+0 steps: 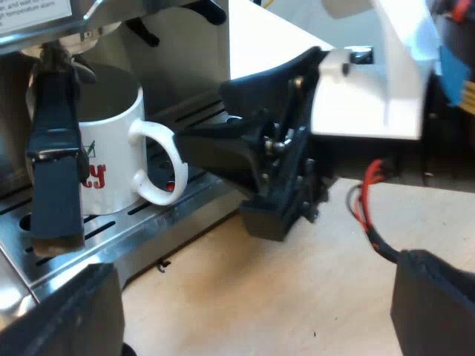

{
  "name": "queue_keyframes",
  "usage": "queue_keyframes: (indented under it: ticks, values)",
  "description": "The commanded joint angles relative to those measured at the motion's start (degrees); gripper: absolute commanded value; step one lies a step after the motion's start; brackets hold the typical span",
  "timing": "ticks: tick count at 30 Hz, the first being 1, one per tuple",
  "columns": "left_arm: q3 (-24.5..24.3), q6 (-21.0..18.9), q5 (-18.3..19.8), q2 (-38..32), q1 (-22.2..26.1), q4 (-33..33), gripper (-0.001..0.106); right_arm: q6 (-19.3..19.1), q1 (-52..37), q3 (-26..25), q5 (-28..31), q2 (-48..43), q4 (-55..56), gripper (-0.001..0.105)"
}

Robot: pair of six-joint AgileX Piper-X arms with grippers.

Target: Place mug into machine

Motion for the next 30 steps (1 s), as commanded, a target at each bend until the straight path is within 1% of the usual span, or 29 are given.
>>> queue_keyframes:
  ticks: [1, 6, 12, 15, 20, 23, 25, 27, 28, 30]
  values:
    - [-1.21, -0.18, -0.44, -0.40, 0.11, 0.09, 0.085, 0.05, 0.93, 0.54, 0.68, -2.12, 2.00, 0.057]
    - [-2.37, -0.18, -0.71, -3.51, 0.11, 2.11, 0.085, 0.05, 3.92, 2.41, 4.62, -6.84, 5.94, 0.057]
    - [-2.34, -0.18, -1.04, -8.91, 0.11, 7.37, 0.085, 0.16, 6.25, 4.54, 4.46, -14.00, 10.51, 0.057]
    - [-2.39, -0.18, -1.04, -11.72, 0.11, 9.78, 0.085, 0.16, 7.59, 4.59, 4.46, -16.88, 13.18, 0.057]
    - [-2.39, -0.18, -1.04, -15.12, 0.11, 12.36, 0.085, 0.16, 10.44, 4.59, 4.46, -21.01, 16.00, 0.057]
    - [-2.39, -0.18, -1.04, -16.03, 0.11, 12.75, 0.085, 0.16, 12.16, 4.59, 4.46, -22.71, 16.45, 0.056]
    - [-2.39, -0.18, -0.74, -16.02, 0.11, 12.35, 0.085, -0.14, 12.76, 4.59, 4.46, -23.41, 16.44, 0.051]
    - [-2.39, -0.18, -0.67, -16.02, 0.11, 11.42, 0.085, -0.47, 13.08, 4.59, 4.46, -23.83, 16.44, 0.036]
    - [-2.39, -0.18, -0.67, -16.02, 0.11, 11.11, 0.085, -0.56, 13.08, 4.59, 4.46, -23.90, 16.44, 0.033]
    - [-2.39, -0.33, -0.67, -16.02, 0.11, 9.48, 0.085, -0.81, 13.08, 4.59, 4.46, -23.93, 16.44, 0.010]
